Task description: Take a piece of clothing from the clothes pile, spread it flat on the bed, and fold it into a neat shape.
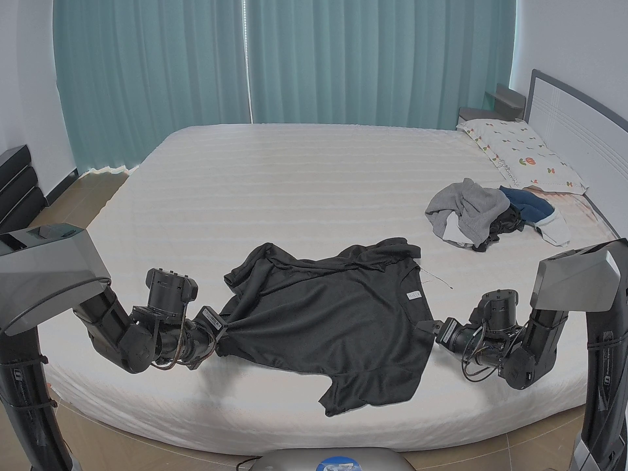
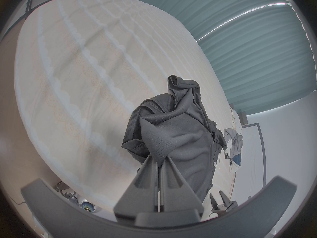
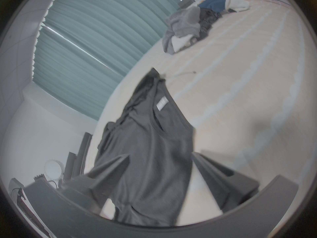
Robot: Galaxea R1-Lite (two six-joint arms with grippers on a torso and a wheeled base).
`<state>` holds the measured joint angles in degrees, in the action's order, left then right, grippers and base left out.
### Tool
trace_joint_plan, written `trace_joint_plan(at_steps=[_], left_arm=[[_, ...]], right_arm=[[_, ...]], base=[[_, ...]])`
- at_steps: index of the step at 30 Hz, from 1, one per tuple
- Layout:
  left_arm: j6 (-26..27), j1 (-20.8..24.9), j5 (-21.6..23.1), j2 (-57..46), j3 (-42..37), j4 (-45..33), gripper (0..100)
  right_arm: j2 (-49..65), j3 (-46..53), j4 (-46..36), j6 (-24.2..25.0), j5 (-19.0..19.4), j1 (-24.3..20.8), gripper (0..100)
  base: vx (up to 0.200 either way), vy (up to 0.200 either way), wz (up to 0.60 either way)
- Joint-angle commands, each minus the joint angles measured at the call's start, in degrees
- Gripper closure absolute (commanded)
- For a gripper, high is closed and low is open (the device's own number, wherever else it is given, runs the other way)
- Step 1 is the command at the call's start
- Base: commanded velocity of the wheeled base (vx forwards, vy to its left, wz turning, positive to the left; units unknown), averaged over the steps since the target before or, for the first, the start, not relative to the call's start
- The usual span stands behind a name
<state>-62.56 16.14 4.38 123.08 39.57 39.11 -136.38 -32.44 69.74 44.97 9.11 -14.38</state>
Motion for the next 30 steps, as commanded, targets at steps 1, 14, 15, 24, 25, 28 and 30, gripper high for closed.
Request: trace_joint_plan(at_steps=[1, 14, 15, 24, 25, 28, 30], left_arm=[[0.16, 0.12, 0.02, 0.15, -0.11, 0.00, 100], [0.07, 0.03, 0.02, 0.15, 0.07, 0.00, 100], [0.07, 0.03, 0.02, 0.15, 0.07, 0.00, 100], [-0.37, -0.23, 0.02, 0.06, 0.68, -0.08, 100], [-0.37, -0.23, 0.02, 0.15, 0.77, -0.08, 100], [-0.98, -0.76, 0.02, 0.15, 1.30, -0.08, 100], [-1.07, -0.85, 0.02, 0.06, 1.30, -0.08, 100]], right_arm=[[-0.03, 0.01, -2.42, -2.78, 0.74, 0.06, 0], [-3.46, -7.20, -2.95, -2.87, 0.91, -1.26, 100], [-3.63, -7.99, -2.95, -2.70, 0.56, -1.17, 100], [-6.80, -15.99, 1.19, 2.93, -5.94, 1.38, 100], [-6.89, -15.81, 2.24, 3.02, -5.94, 1.55, 100], [-7.24, -15.29, 6.11, 3.28, -5.68, 1.82, 100], [-7.85, -15.11, 6.90, 3.19, -5.59, 1.82, 100]], base=[[0.000, 0.000, 0.00], [0.000, 0.000, 0.00], [0.000, 0.000, 0.00], [0.000, 0.000, 0.00], [0.000, 0.000, 0.00], [0.000, 0.000, 0.00], [0.000, 0.000, 0.00]])
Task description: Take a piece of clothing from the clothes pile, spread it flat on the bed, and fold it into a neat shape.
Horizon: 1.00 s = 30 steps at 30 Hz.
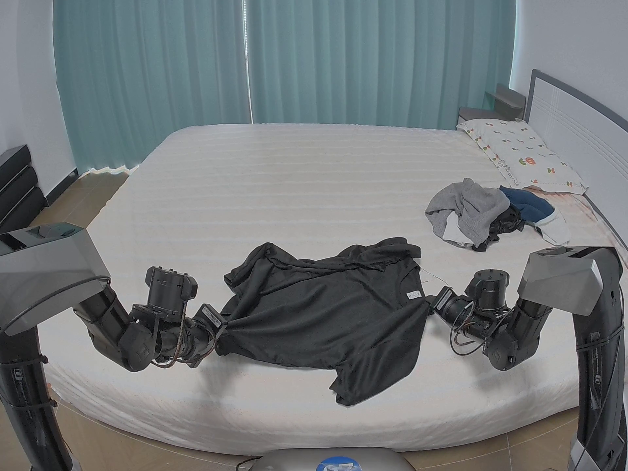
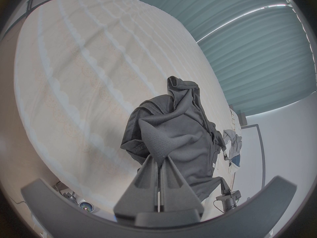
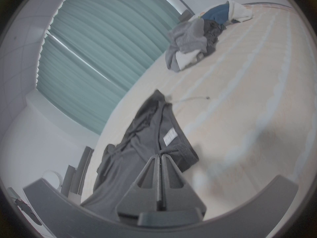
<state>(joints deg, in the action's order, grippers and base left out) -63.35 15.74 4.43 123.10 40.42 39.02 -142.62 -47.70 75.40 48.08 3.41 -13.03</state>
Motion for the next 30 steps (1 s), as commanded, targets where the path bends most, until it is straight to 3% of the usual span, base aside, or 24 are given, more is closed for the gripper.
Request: trace_joint_plan(at_steps=[1, 4, 5, 9, 13, 19, 22, 30], left_arm=[[-0.28, -0.45, -0.03, 0.03, 0.45, 0.00, 100], [-0.28, -0.45, -0.03, 0.03, 0.45, 0.09, 100], [-0.28, -0.53, -0.03, 0.03, 0.45, 0.09, 100], [-0.28, -0.45, -0.03, 0.12, 0.45, 0.09, 100], [-0.45, -0.71, -0.03, -0.05, 0.45, 0.00, 100], [-0.37, -0.88, -0.03, -0.05, 0.45, 0.00, 100], [-0.37, -0.80, -0.03, -0.05, 0.36, 0.00, 100], [-0.37, -0.88, 0.06, 0.03, 0.45, 0.00, 100]], right_arm=[[-1.87, 0.15, 1.24, 0.00, 0.10, 0.38, 100], [-2.23, 0.15, 1.24, -0.09, 0.19, 0.20, 100], [-2.23, 0.15, 1.33, -0.09, 0.37, 0.20, 0], [-0.38, 2.17, 2.12, 0.79, 1.60, 0.99, 0], [4.54, 9.47, 5.20, 1.67, 8.10, 2.22, 0], [8.67, 18.08, 6.43, 0.70, 11.70, 1.69, 0], [9.38, 23.27, 6.52, -1.50, 16.71, 0.20, 0], [6.04, 24.15, 5.72, -4.84, 17.07, -4.46, 0]], base=[[0.000, 0.000, 0.00], [0.000, 0.000, 0.00], [0.000, 0.000, 0.00], [0.000, 0.000, 0.00], [0.000, 0.000, 0.00], [0.000, 0.000, 0.00], [0.000, 0.000, 0.00], [0.000, 0.000, 0.00]])
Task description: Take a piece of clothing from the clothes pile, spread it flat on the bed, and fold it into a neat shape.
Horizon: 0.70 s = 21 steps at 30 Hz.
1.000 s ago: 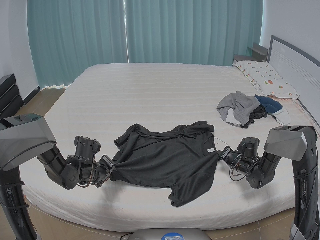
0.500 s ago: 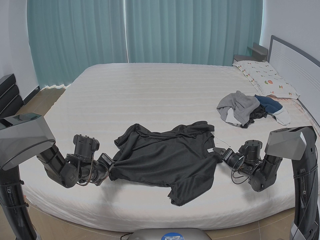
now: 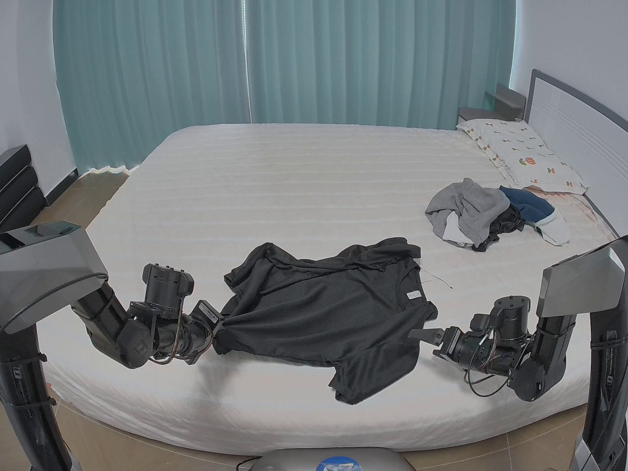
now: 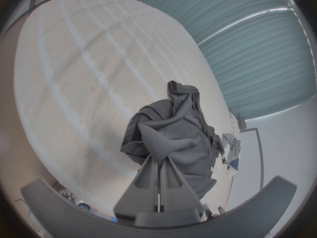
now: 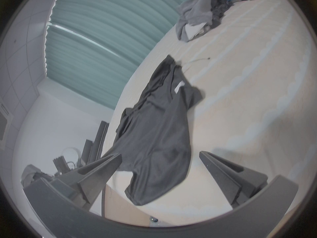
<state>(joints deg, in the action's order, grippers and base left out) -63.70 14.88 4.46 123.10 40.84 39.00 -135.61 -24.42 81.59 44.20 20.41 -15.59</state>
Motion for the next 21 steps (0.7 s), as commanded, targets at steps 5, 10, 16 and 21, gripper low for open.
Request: trace_joint_plan(at_steps=[5, 10, 16, 21], left_arm=[[-0.02, -0.03, 0.02, 0.03, 0.03, 0.03, 100], [-0.02, -0.03, 0.02, 0.03, 0.12, 0.03, 100], [-0.02, -0.03, 0.02, 0.12, 0.47, 0.03, 100], [-0.02, -0.03, 0.02, 0.12, 0.47, 0.03, 100]], right_arm=[[-1.41, 1.04, -0.56, -2.10, -0.02, -1.99, 0], [-3.79, -0.10, -0.56, -5.88, -0.19, -3.74, 0], [-3.79, -4.23, -5.74, -6.32, -1.25, -4.54, 0], [-4.23, -7.49, -8.91, -6.94, -3.36, -4.71, 0]], base=[[0.000, 0.000, 0.00], [0.000, 0.000, 0.00], [0.000, 0.000, 0.00], [0.000, 0.000, 0.00]])
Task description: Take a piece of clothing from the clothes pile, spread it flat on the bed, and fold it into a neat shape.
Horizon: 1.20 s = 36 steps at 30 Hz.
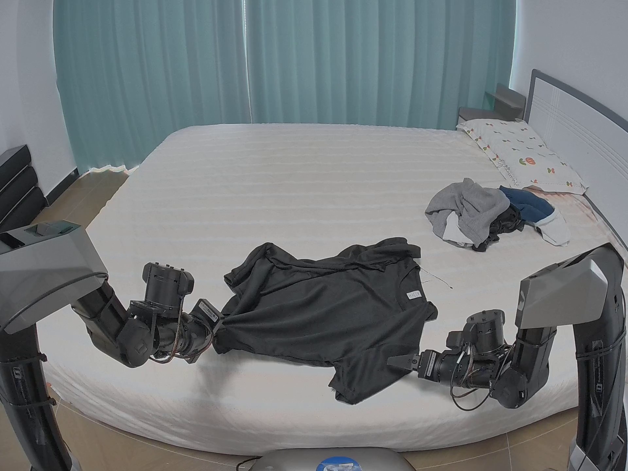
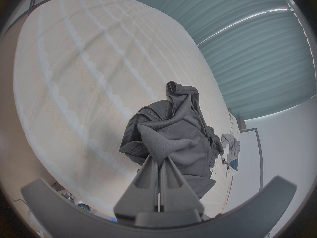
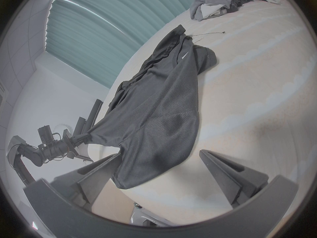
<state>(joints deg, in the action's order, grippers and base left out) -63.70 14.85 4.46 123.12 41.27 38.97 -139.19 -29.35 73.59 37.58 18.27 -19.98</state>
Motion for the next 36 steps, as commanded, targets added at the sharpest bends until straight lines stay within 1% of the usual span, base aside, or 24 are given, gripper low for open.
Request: trace_joint_plan(at_steps=[1, 7, 8, 13, 16, 19, 21, 24, 28, 31, 33, 34, 35, 36], left_arm=[[-0.02, 0.01, 0.02, 0.19, 0.04, 0.05, 100], [-0.02, 0.01, 0.02, 0.27, 0.48, -0.04, 100], [-0.02, 0.01, 0.02, 0.36, 0.40, -0.13, 100], [-0.02, 0.01, 0.28, 0.19, 0.40, -0.48, 100], [-0.02, 0.01, 1.78, -0.08, -0.04, -0.57, 100], [0.15, -0.08, 3.27, -0.34, -0.57, -0.65, 100], [0.33, -0.08, 3.45, -0.61, -0.57, -1.27, 100], [1.29, -0.43, 3.54, -2.19, -0.13, -5.84, 100], [4.19, -1.23, 4.33, -5.09, -0.13, -10.94, 100], [4.81, -2.19, 6.79, -6.58, 0.40, -15.07, 100], [5.60, -2.28, 7.14, -7.20, 0.75, -16.91, 100], [7.62, -2.19, 7.23, -7.90, 0.92, -19.81, 100], [8.24, -2.28, 7.23, -8.16, 0.92, -20.78, 100], [9.99, -2.19, 7.23, -8.78, 1.36, -23.86, 100]], right_arm=[[-0.73, -2.99, -1.17, -0.23, -1.57, -0.67, 0], [-0.91, -4.13, -2.40, -0.23, -1.93, -1.20, 0], [-0.91, -4.04, -2.32, -0.23, -1.93, -1.20, 100], [-0.20, -3.25, -2.32, -0.32, -1.93, -0.59, 100], [1.47, -1.58, -2.32, -0.32, -1.84, 0.82, 100], [5.42, 1.93, -2.32, -0.41, -1.31, 2.05, 100], [8.15, 4.04, -2.40, -0.41, -0.78, 2.49, 100], [13.42, 8.96, -2.40, -0.49, 1.68, 3.54, 100], [17.20, 10.55, -2.93, -0.67, 2.38, 6.18, 100], [21.59, 10.72, -6.80, -0.93, 2.38, 7.59, 100], [24.06, 10.63, -9.52, -1.37, 2.38, 8.03, 100], [27.31, 10.55, -14.00, -2.69, 2.38, 8.20, 100], [28.10, 10.46, -15.32, -3.31, 2.38, 8.20, 100], [30.74, 10.11, -20.51, -5.59, 2.38, 8.29, 100]], base=[[0.000, 0.000, 0.00], [0.000, 0.000, 0.00], [0.000, 0.000, 0.00], [0.000, 0.000, 0.00], [0.000, 0.000, 0.00], [0.000, 0.000, 0.00], [0.000, 0.000, 0.00], [0.000, 0.000, 0.00], [0.000, 0.000, 0.00], [0.000, 0.000, 0.00], [0.000, 0.000, 0.00], [0.000, 0.000, 0.00], [0.000, 0.000, 0.00], [0.000, 0.000, 0.00]])
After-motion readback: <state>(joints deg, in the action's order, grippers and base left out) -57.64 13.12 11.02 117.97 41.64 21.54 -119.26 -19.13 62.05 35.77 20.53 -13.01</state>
